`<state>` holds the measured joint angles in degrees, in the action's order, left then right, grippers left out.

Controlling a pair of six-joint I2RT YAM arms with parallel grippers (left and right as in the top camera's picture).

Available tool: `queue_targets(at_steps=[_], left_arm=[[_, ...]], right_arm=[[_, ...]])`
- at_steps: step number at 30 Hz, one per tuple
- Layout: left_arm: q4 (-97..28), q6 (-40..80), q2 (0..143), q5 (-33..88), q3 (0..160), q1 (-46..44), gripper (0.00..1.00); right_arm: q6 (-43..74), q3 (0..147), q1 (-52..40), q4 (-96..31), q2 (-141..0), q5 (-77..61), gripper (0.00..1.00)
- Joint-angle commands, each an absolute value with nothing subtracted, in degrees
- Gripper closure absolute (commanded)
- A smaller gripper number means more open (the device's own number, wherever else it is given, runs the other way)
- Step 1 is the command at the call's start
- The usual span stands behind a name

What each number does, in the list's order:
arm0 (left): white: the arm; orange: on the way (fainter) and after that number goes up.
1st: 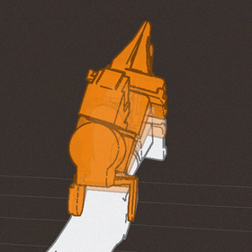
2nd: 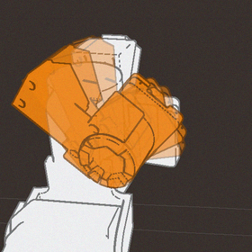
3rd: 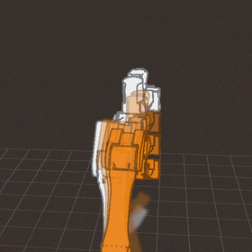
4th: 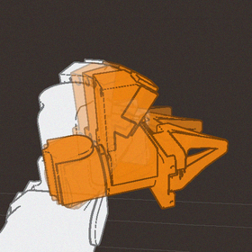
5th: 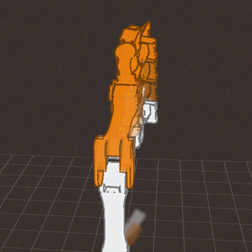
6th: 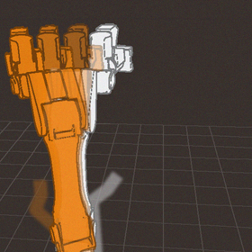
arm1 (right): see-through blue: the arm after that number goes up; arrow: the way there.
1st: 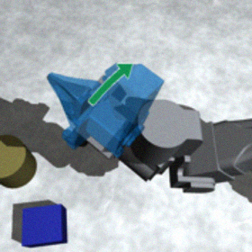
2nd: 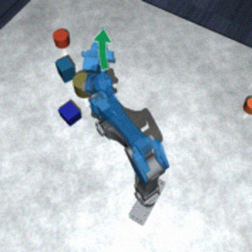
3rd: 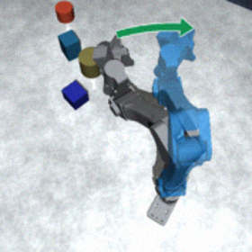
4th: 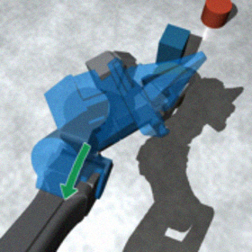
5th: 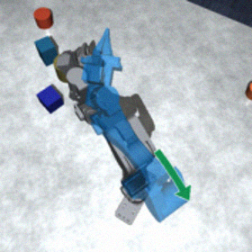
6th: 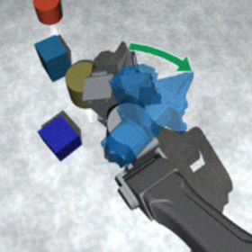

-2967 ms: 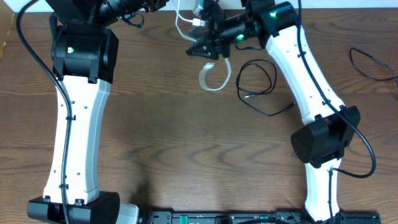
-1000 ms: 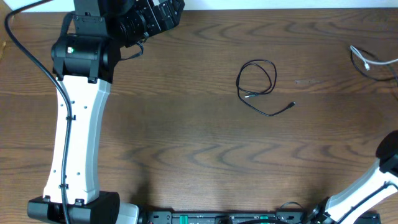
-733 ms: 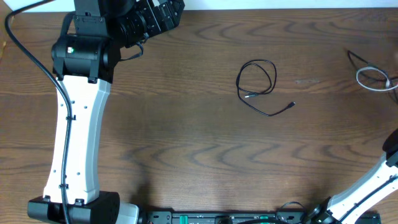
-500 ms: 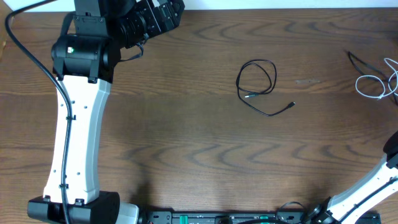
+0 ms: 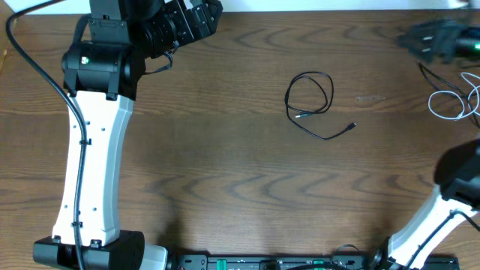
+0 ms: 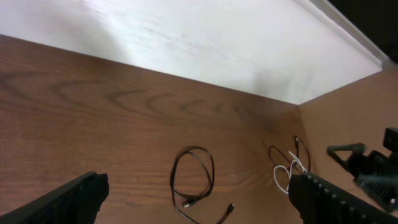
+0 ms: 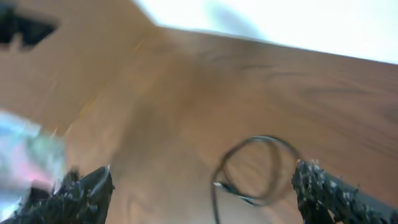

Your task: Untangle cables

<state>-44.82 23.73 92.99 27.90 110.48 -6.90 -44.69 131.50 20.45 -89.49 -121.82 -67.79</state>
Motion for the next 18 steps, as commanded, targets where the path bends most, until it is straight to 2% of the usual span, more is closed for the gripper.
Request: queue_targets(at_steps=[1, 10, 18], left_arm=[[-44.8, 22.7, 92.5, 27.4, 110.7, -6.8, 0.03], [-45.2, 17.6, 92.5, 27.4, 110.7, -6.8, 0.03], [-45.6, 17.6, 92.5, 27.3, 110.7, -6.8, 0.03]], right_arm=[[-57.4, 131.9, 13.7, -92.0, -120.7, -70.5, 0.12], [-58.6, 131.9, 0.6, -93.4, -120.6, -72.6, 0.13], [-62.2, 131.8, -4.0, -97.3, -120.6, -70.3, 0.13]])
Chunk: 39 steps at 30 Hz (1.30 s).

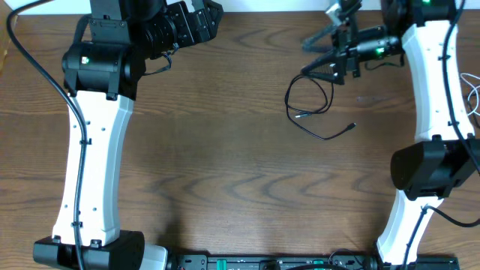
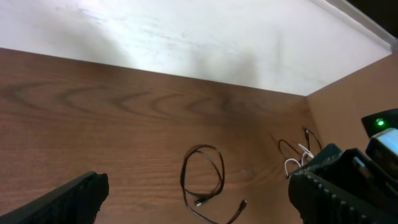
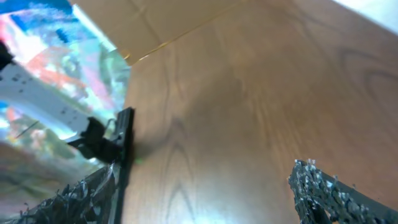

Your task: Untangle cables

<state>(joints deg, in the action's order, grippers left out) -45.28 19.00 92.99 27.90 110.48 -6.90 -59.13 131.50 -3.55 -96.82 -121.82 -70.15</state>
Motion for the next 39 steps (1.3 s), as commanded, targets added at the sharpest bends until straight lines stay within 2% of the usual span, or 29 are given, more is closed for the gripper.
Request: queue_targets(at_steps=[1, 6, 8, 10, 15, 21, 29, 36, 39], left_arm=[[-45.7, 17.6, 92.5, 27.4, 110.7, -6.8, 0.02], [-46.5, 17.6, 92.5, 27.4, 110.7, -6.8, 0.03], [-46.8, 17.6, 92.5, 27.4, 110.7, -6.8, 0.03], [-47.2, 17.6, 92.5, 27.4, 110.7, -6.8, 0.02], [-47.5, 17.6, 92.5, 27.4, 110.7, -6.8, 0.03], [-47.8, 17.6, 92.5, 27.4, 110.7, -6.8, 0.03], [-47.9, 17.6, 92.5, 27.4, 110.7, -6.8, 0.03], [-48.5, 17.6, 92.5, 27.4, 110.7, -6.8, 0.03], [-49.2, 17.6, 92.5, 27.4, 110.7, -6.8, 0.03]], right_arm=[[-62.2, 131.8, -4.3, -97.3, -120.6, -69.4, 0.13], [-62.2, 131.8, -5.9, -97.3, -120.7, -65.4, 0.13], [-62.2, 131.8, -6.4, -97.3, -120.7, -63.1, 0.15], [-62.1, 131.8, -6.9, -97.3, -120.7, -59.8, 0.22], [-58.3, 130.8, -8.1, -96.5, -120.9, -55.1, 0.25], [-42.3, 127.3, -9.3, -88.8, -121.9, -46.5, 0.31], [-16.8, 115.0, -12.6, -71.6, -121.9, -26.3, 0.31], [-4.2, 107.9, -17.2, -64.2, -121.9, -7.2, 0.32], [0.8, 104.6, -19.3, -61.0, -121.9, -0.6, 0.35]])
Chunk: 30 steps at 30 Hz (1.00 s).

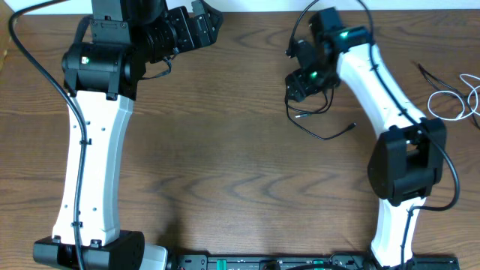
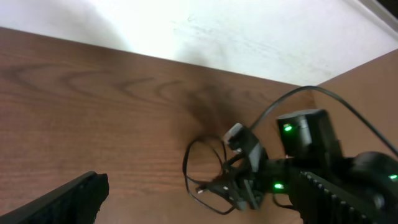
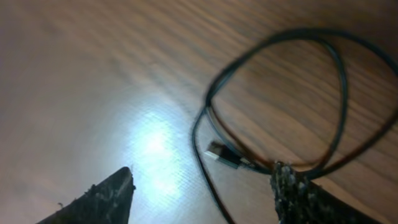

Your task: Untangle cables

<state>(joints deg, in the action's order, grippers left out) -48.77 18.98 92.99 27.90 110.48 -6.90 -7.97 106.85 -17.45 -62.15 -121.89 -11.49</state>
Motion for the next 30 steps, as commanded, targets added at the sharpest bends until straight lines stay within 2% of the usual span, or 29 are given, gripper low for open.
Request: queue_targets(at_steps=[1, 6, 10, 15, 19, 30], left_arm=[[-49.5, 17.6, 92.5, 27.4, 110.7, -6.8, 0.03], [-50.8, 17.6, 92.5, 27.3, 110.7, -6.8, 0.03], [-50.9, 17.6, 92.5, 27.3, 110.7, -6.8, 0.03], [-50.9, 17.6, 92.5, 27.3, 110.7, -6.8, 0.03], [-50.9, 17.6, 92.5, 27.3, 110.7, -6.8, 0.03], [-51.0, 17.6, 92.5, 27.3, 110.7, -6.8, 0.03]], right_arm=[[2.2, 103.5, -19.7, -60.0, -121.9, 0.7, 0.35], [8.0, 98.5, -21.0, -55.3, -121.9, 2.0, 0.41], [9.0, 95.6, -21.0, -52.8, -121.9, 1.8, 0.41], [-2.9, 91.5, -21.0, -47.0, -121.9, -5.5, 0.39], [-5.2, 88.2, -21.3, -42.0, -121.9, -6.4, 0.4], [-4.7, 82.4, -21.8, -30.2, -121.9, -3.5, 0.59]])
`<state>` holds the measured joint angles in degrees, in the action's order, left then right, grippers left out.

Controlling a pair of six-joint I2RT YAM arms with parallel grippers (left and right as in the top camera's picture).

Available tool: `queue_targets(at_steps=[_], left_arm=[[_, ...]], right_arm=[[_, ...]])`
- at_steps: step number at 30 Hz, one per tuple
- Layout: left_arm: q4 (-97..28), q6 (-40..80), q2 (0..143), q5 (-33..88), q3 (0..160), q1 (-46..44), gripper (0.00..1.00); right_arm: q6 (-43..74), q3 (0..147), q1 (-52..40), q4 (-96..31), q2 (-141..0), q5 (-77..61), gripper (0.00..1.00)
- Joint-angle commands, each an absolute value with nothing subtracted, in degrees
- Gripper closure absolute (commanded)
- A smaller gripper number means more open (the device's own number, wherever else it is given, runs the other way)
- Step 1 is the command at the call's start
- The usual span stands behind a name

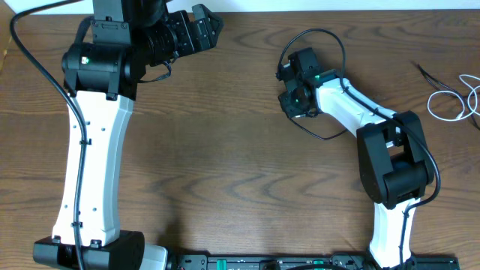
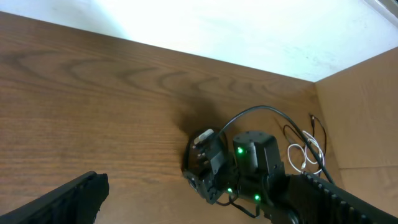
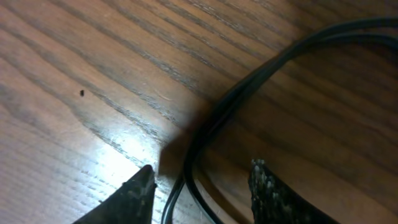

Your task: Untangle cables

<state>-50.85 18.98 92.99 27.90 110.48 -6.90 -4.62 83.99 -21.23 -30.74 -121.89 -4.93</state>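
Note:
A thin black cable (image 3: 198,134) lies coiled on the wooden table (image 1: 225,165). In the overhead view only its tail (image 1: 324,136) shows beside my right gripper (image 1: 295,94), which covers the loop. In the right wrist view my right gripper (image 3: 202,169) is low over the wood and open, with two strands of the cable running between its fingertips (image 3: 144,180). My left gripper (image 1: 206,24) hangs open at the back left, far from the cable. In its own view the left gripper (image 2: 199,180) looks across at the right arm.
A white cable (image 1: 452,105) and a second thin black lead (image 1: 429,73) lie at the far right edge. In the left wrist view the white cable (image 2: 306,148) shows near a cardboard wall (image 2: 360,106). A white wall (image 2: 186,25) bounds the table's back.
My right gripper has come down from above the black loop to just over the table, with the cable's strands now between its open fingers. The left arm has hardly moved.
My right gripper was at the far right by the white cable, with the black cable lying free mid-table. Then it was at the back beside the black loop, then hovering over the loop, and now it is low with strands between its fingers. The left arm stayed put.

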Motion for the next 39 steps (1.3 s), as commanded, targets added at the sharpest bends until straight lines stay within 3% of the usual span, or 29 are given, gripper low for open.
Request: queue_targets(at_steps=[1, 9, 11, 14, 15, 28, 39], left_arm=[[-51.0, 17.6, 92.5, 27.3, 110.7, -6.8, 0.03], [-51.2, 17.6, 92.5, 27.3, 110.7, -6.8, 0.03], [-51.2, 17.6, 92.5, 27.3, 110.7, -6.8, 0.02], [-51.2, 17.6, 92.5, 27.3, 110.7, -6.8, 0.03], [-51.2, 17.6, 92.5, 27.3, 110.7, -6.8, 0.03], [-51.6, 17.6, 92.5, 27.3, 110.7, -6.8, 0.03], [-51.6, 17.6, 92.5, 27.3, 110.7, -6.8, 0.03]], right_arm=[[-4.3, 81.8, -21.8, -29.5, -121.9, -3.2, 0.62], [-3.4, 79.6, -21.8, -29.6, -121.9, -3.1, 0.67], [-2.8, 79.7, -21.9, -30.3, -121.9, -3.1, 0.73], [-0.7, 79.7, -21.8, -32.1, -121.9, -3.1, 0.96], [0.1, 79.7, -21.8, -32.6, -121.8, -3.1, 0.99], [10.5, 93.9, -15.2, -45.3, -108.6, -3.8, 0.99], [11.6, 108.0, 5.0, -49.9, -92.8, -3.2, 0.99]])
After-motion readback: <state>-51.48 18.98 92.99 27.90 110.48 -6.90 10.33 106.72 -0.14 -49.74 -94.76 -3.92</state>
